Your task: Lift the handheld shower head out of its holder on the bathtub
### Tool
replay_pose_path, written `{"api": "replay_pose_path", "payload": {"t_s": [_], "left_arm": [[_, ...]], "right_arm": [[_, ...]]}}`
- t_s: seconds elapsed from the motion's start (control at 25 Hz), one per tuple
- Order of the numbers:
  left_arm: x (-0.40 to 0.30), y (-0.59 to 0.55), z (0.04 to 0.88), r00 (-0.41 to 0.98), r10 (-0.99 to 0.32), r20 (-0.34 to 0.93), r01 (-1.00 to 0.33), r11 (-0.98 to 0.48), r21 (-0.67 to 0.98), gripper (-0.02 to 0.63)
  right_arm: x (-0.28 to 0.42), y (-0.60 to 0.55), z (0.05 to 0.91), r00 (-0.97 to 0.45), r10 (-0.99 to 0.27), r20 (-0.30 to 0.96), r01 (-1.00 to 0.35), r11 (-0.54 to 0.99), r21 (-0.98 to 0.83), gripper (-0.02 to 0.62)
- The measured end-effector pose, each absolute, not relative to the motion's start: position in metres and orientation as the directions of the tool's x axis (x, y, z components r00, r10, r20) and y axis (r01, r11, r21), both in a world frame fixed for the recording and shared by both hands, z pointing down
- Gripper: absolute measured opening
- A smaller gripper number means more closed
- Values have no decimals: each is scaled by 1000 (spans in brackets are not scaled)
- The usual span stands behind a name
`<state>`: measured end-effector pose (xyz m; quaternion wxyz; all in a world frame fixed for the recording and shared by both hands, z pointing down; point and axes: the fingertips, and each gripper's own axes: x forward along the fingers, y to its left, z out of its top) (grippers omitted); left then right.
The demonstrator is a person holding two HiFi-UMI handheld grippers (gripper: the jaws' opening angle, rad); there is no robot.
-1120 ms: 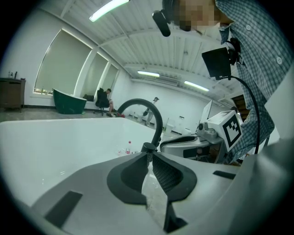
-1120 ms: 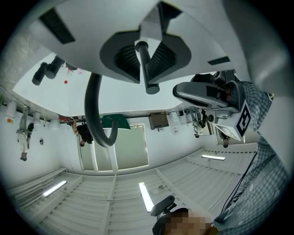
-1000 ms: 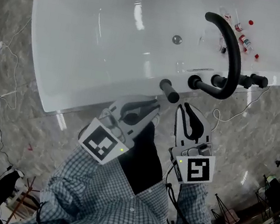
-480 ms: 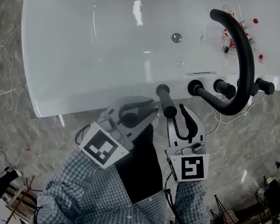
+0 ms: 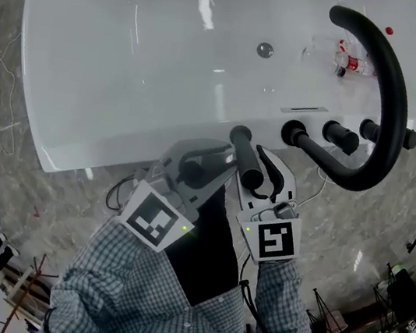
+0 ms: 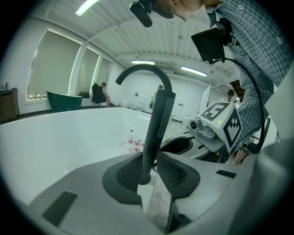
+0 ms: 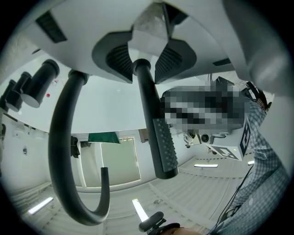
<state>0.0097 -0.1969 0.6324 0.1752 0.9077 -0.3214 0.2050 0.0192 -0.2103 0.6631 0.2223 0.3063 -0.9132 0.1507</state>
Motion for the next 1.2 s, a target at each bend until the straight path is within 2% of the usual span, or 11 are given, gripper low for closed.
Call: {"api": "replay_pose_path", "payload": {"t_s": [0.48, 0.72, 1.0, 1.2], "left_arm": [[17, -201, 645, 706, -531, 469, -649, -750, 128, 74], [21, -200, 653, 702, -524, 483, -639, -762, 101, 81], [24, -204, 655, 714, -521, 468, -622, -778, 84, 94], [24, -204, 655, 727, -511, 458, -608, -789, 85, 94]], "right_arm": [[8, -214, 697, -710, -454, 538, -597, 794, -117, 137], [4, -214, 700, -719, -450, 529, -556, 830, -49, 135], [4, -215, 700, -709, -472, 524, -563, 826, -18, 129], [6, -216, 699, -702, -493, 515, -607, 792, -68, 129]]}}
